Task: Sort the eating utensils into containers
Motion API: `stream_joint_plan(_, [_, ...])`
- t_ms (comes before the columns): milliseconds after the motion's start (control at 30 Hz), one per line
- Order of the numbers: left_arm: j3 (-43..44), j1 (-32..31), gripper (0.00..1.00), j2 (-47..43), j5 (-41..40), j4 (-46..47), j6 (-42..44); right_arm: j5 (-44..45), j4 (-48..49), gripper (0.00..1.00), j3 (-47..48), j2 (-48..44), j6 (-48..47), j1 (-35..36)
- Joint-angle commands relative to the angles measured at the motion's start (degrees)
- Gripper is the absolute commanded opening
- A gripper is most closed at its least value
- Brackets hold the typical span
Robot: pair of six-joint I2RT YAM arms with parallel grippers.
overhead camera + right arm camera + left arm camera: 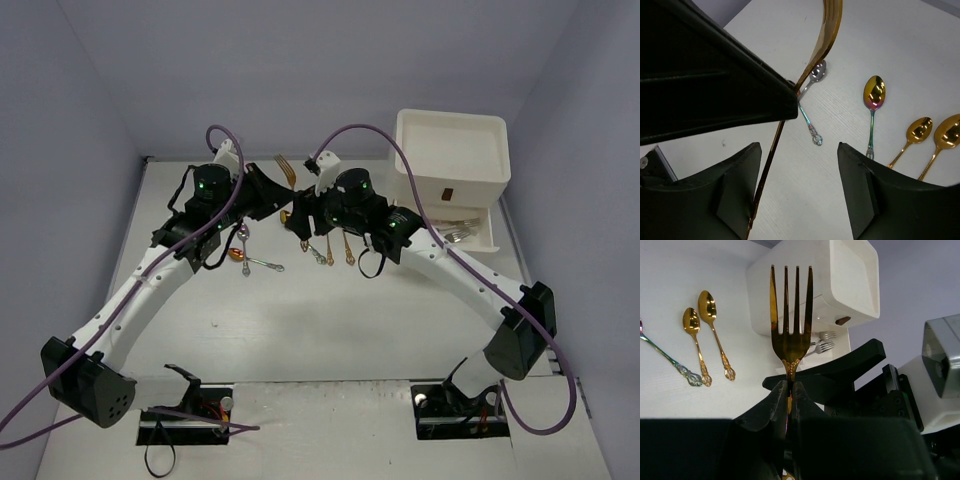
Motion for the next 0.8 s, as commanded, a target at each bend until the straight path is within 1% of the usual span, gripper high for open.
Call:
stream_joint_plan(0, [-0.1, -1.5, 0.00, -2.3, -2.1, 2.6, 1.9, 4.1, 5.4, 0.48, 3.5, -1.8, 0.4, 1.0])
stream_joint_plan(67, [-0.3, -2.3, 0.00, -2.2, -3.2, 1.9, 2.9, 4.6, 5.5, 0.37, 3.3, -2.5, 0.7, 1.2])
stream_joint_plan(233, [-0.8, -4.2, 0.00, -1.5, -5.0, 1.7, 4.8, 5.3, 5.5, 0.04, 2.1, -3.9, 1.4, 1.5])
stream_joint_plan(267, [-0.8, -4.7, 0.00, -1.4, -5.1, 1.7, 5.2, 5.8, 5.5, 0.01, 1.4, -4.1, 1.4, 1.5])
stream_joint_plan(367, [-0.7, -5.7, 0.00, -1.4, -5.7, 1.5, 6.8, 7.2, 5.4, 0.00, -0.9, -5.9, 1.4, 1.5])
stream_joint_plan(433, [-0.7, -5.8, 0.05, -2.0, -6.3, 0.4, 7.5, 9.0, 5.4, 0.00, -3.9, -8.1, 1.2, 1.2])
stream_joint_plan(500, [-0.7, -5.9, 0.17, -2.8, -7.5, -1.3, 9.2, 11.8, 5.3, 0.00, -7.4, -10.1, 1.7, 0.8])
stream_joint_plan(567, [-0.6, -5.8, 0.34, -3.9, -9.2, -3.5, 11.0, 15.1, 5.0, 0.00, -10.7, -13.7, 3.2, -0.1])
stream_joint_plan(600, [-0.6, -5.8, 0.40, -4.5, -10.2, -4.7, 11.9, 17.4, 4.7, 0.00, -12.0, -15.2, 4.0, -0.8])
stream_joint_plan(633, [-0.7, -5.8, 0.43, -5.2, -11.2, -5.6, 13.0, 18.7, 4.4, 0.00, -12.8, -16.5, 4.7, -1.7])
stream_joint_plan(667, [-1.1, -5.8, 0.52, -6.0, -12.7, -6.7, 14.6, 19.8, 4.0, 0.00, -15.3, -18.2, 6.7, -2.9])
stream_joint_plan(733, [-1.9, -5.7, 0.60, -7.7, -15.5, -8.7, 16.9, 21.1, 3.1, 0.00, -18.3, -21.3, 10.3, -6.2])
stream_joint_plan(767, [-2.3, -5.7, 0.62, -8.9, -17.3, -10.1, 17.7, 22.7, 2.2, 0.00, -20.3, -23.5, 13.6, -8.7])
